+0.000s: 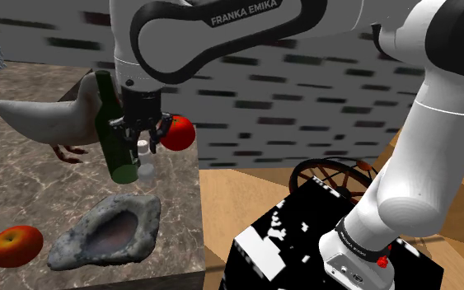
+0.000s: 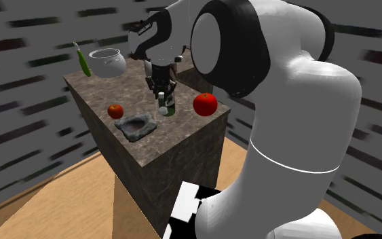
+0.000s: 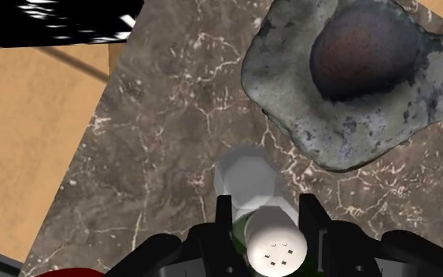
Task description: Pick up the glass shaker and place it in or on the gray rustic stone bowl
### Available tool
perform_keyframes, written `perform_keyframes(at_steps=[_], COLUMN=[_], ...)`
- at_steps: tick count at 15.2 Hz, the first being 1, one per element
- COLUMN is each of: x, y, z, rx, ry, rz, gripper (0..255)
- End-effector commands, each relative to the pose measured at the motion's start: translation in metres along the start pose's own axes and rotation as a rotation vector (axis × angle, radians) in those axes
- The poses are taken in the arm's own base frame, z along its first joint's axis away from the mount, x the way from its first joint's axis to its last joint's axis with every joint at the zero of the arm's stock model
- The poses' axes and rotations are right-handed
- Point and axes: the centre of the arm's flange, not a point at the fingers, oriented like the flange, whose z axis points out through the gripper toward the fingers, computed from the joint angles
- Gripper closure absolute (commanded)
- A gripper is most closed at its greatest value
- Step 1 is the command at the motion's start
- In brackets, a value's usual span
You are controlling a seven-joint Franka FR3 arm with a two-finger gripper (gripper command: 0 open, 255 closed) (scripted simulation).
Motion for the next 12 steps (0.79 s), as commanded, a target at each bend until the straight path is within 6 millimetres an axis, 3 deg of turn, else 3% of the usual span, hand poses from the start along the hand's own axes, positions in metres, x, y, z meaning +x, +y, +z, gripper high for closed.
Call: perform_keyframes(at_steps=[1, 12], x=[0.001, -0.001], y=[-0.001, -0.006], z=[-0.01, -0.068], rx=[0.0, 0.0], ry=[0.0, 0.0], rz=[0.0, 0.0], gripper=[255, 255])
